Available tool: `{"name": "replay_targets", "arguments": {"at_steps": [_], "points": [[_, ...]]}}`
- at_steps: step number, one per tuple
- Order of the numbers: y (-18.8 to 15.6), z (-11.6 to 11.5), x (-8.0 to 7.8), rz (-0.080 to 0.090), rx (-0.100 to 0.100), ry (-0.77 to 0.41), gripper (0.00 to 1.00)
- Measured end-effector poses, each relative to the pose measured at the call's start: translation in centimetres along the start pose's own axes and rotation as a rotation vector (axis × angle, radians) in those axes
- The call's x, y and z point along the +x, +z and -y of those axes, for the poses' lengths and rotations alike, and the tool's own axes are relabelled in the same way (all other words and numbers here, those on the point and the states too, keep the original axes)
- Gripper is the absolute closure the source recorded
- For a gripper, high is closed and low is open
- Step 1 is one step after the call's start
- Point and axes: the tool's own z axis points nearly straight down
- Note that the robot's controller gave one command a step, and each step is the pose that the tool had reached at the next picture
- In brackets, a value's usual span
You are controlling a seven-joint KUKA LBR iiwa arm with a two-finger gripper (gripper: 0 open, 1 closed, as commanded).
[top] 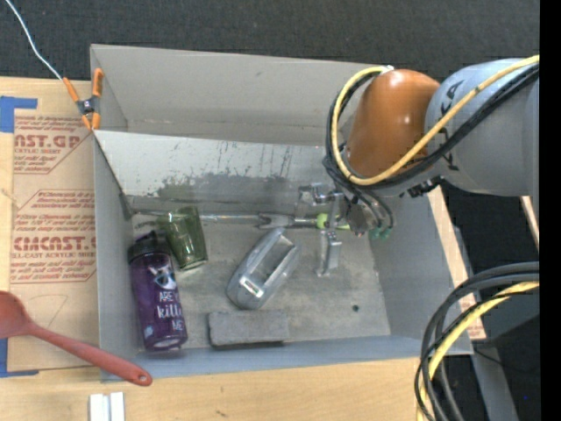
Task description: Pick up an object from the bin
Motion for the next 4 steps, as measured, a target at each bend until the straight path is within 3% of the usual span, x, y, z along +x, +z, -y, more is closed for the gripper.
{"name": "replay_targets", "arguments": {"at_steps": [1, 2, 4], "points": [[6.4, -3.0, -0.7, 0.02, 0.003, -0.317, 0.0], [7.8, -5.6, -1.4, 0.003, 0.001, 0.051, 1.0], [7.7, -5.6, -1.4, 0.003, 0.001, 0.051, 1.0]]}}
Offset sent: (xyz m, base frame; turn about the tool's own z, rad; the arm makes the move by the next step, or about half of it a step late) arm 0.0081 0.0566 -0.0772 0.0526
